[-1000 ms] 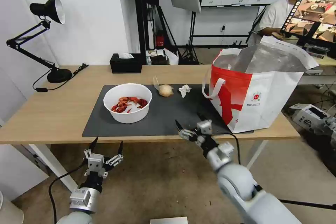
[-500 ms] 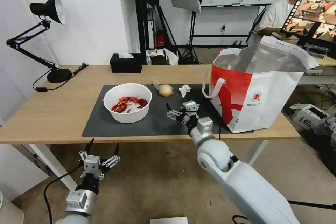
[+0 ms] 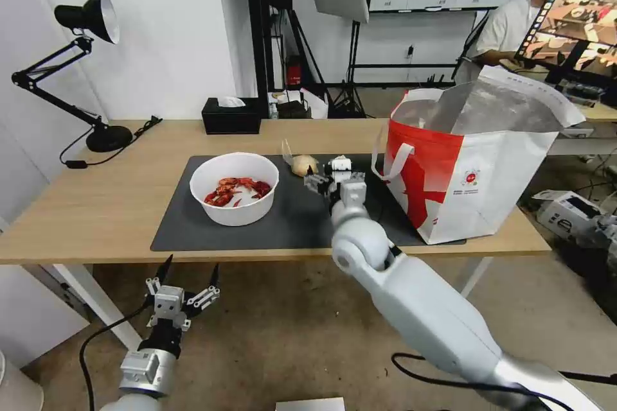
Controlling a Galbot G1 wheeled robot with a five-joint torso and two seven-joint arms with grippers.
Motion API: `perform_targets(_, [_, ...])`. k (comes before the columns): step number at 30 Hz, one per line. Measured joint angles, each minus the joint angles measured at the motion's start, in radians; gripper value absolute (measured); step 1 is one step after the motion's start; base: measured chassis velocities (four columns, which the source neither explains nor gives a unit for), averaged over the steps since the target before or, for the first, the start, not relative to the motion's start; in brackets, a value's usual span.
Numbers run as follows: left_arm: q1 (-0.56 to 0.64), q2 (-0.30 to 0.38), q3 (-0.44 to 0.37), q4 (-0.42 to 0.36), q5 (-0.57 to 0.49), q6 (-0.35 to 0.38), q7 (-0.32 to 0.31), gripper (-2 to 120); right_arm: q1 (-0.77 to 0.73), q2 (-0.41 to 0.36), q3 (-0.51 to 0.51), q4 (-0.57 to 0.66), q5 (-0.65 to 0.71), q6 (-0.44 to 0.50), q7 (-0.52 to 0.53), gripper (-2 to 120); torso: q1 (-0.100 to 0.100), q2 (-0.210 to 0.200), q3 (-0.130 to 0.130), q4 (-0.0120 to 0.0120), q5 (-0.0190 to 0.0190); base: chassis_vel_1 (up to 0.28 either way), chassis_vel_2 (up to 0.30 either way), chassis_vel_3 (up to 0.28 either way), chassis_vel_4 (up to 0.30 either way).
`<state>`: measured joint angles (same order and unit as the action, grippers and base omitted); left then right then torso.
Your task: Pick up the trash from the table and place it into the takeout bag.
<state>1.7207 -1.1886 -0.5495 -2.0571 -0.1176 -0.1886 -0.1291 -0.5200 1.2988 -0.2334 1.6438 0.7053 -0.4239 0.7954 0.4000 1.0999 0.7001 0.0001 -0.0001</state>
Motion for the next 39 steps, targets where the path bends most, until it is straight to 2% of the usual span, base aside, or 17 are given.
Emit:
perform_targets(6, [0.004,-0.002,-0.001,0.002,-0.001,-0.001,0.000,100,0.082,0.049,0.007,-0.115,0.040,-0.035,0.050,100,0.000,0.000,0.000,-0.0001,-0.0001,0.000,0.000,0.000,0.000])
perform_targets(11, [0.004,-0.006,0.004,0.006,0.000,-0.002,0.000,100,0.111,0.073,0.014,-0.170,0.049,-0.046,0.054,100,0.000,0.000,0.000,-0.0001,-0.0001,0.000,0.000,0.000,0.000])
perform_targets(20, [-0.006,-0.005,0.009,0.015,0.000,-0.004,0.000,100,0.178,0.152,0.049,-0.362,0.044,-0.065,0.052,100,0.000,0.000,0.000,0.0000,0.0000,0.000,0.000,0.000,0.000])
perform_targets(30, [-0.022,-0.005,0.017,0.025,0.000,-0.005,0.000,100,0.234,0.236,0.100,-0.560,-0.014,-0.068,-0.003,100,0.000,0.000,0.000,-0.0001,-0.0001,0.000,0.000,0.000,0.000])
perform_targets(39, [-0.022,-0.006,0.018,0.026,0.000,-0.008,0.000,100,0.260,0.250,0.104,-0.644,-0.062,-0.068,-0.101,100,0.000,0.000,0.000,-0.0001,0.0000,0.000,0.000,0.000,0.000])
